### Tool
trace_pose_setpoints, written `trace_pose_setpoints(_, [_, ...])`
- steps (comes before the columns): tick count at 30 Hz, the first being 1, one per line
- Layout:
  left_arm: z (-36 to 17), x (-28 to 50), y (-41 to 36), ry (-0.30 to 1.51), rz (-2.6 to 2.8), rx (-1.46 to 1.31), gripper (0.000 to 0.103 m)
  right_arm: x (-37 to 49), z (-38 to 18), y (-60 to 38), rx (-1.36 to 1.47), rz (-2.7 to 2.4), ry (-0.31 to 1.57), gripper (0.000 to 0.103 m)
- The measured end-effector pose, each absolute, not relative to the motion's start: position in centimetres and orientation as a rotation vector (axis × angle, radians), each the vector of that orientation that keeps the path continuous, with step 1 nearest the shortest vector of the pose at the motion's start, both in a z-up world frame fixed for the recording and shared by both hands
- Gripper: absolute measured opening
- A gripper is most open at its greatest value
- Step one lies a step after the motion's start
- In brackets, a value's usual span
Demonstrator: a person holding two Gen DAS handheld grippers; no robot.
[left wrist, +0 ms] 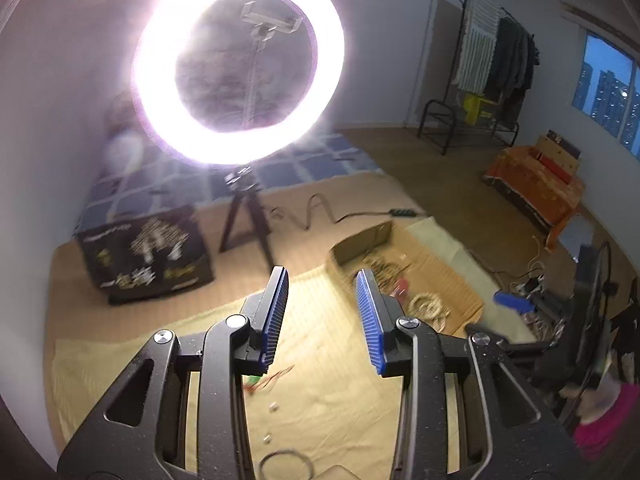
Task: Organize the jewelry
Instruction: 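Move the left tool toward the dark bangle on the bedsheet, then grasp the dark blue bangle with left tool while right tool grasps a pearl earring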
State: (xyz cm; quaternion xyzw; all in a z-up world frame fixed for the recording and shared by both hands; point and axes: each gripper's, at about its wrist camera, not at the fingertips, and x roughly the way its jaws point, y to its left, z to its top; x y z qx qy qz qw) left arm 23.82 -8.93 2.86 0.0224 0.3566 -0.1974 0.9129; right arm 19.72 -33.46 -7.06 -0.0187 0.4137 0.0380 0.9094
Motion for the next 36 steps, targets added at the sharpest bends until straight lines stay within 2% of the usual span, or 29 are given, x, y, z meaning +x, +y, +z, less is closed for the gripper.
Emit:
trace_pose_setpoints(6, [-0.5, 21.4, -4.8, 0.791, -0.365, 0.043, 0.036, 18.8, -7.3, -30.9, -0.066, 0.143, 0.856, 0.067])
trace_pose_setpoints(18, [-10.5, 16.9, 1.4, 0.977, -0.317, -0.041, 0.036, 18.5, -9.3, -25.9, -0.033, 0.262, 0.908, 0.067])
trace_pose_setpoints(32, [-17.6, 15.4, 1.4, 1.110, -0.344, -0.083, 0.036, 20.9, -13.0, -20.7, -0.029, 0.379, 0.989, 0.067])
trace_pose_setpoints(34, [-18.1, 15.0, 0.9, 1.119, -0.372, -0.087, 0.051, 21.1, -13.5, -20.1, -0.050, 0.390, 0.998, 0.067])
trace_pose_setpoints(35, [-18.2, 14.8, 0.7, 1.112, -0.375, -0.085, 0.064, 21.2, -13.8, -19.8, -0.061, 0.395, 1.003, 0.067])
trace_pose_setpoints(36, [-18.3, 14.6, 0.5, 1.104, -0.375, -0.086, 0.072, 21.4, -14.2, -19.4, -0.078, 0.398, 1.010, 0.067])
